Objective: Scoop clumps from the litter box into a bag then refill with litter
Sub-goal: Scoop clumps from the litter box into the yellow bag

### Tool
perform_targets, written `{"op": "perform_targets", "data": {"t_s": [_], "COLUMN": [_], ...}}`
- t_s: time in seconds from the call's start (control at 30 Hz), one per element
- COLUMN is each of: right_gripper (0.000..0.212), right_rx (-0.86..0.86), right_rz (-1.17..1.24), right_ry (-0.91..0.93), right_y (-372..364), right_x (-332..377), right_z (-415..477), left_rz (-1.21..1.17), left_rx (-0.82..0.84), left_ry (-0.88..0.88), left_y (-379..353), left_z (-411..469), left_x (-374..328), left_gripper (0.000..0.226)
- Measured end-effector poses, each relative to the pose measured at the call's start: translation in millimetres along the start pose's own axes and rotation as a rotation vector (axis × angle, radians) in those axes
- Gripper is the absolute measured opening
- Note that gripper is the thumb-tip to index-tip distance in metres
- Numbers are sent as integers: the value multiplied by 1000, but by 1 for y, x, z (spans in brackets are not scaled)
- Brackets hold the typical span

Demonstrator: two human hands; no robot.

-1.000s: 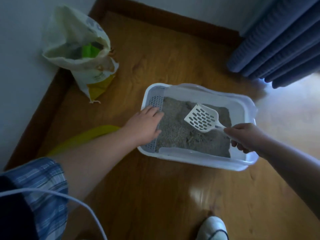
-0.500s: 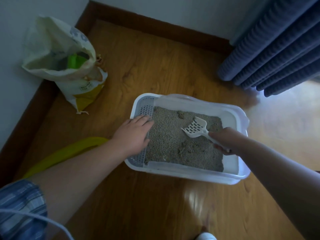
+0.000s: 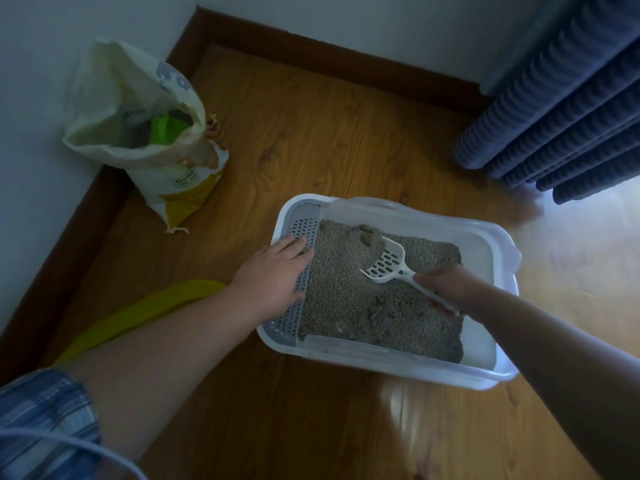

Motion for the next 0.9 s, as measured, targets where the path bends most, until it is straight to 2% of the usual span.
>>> {"op": "perform_targets", "data": {"t_s": [0.1, 0.37, 0.53, 0.7, 0.8, 0.9], "right_gripper": [41, 28, 33, 33, 42, 39], "right_rx": [18, 127, 138, 156, 170, 167], "right_rz": [15, 108, 182, -4, -101, -160], "right_ry": [90, 110, 73, 103, 18, -67], "right_y": [-5, -29, -38, -11, 21, 42], "right_x": [3, -1, -9, 1, 6, 13], "right_z": [7, 9, 11, 17, 28, 35], "left_rz": [-4, -15, -21, -27, -29, -24], "left_rx": [-6, -21, -30, -23, -25, -29], "left_ry": [-2, 0, -2, 4, 6, 5], "left_y": [0, -2, -4, -3, -2, -3], "left_z": [-1, -1, -1, -1, 0, 0], "left_x": [1, 1, 2, 2, 2, 2], "left_gripper": [87, 87, 87, 87, 87, 87]}}
Point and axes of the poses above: each hand's wrist, its own z-axis towards the middle knuckle, its own y-axis out of the back of the hand, x = y × z, the point moved 3 cm from there along z, towards the middle knuckle, and after that the axes turned 9 degrees about -x, right-handed, at the moved point
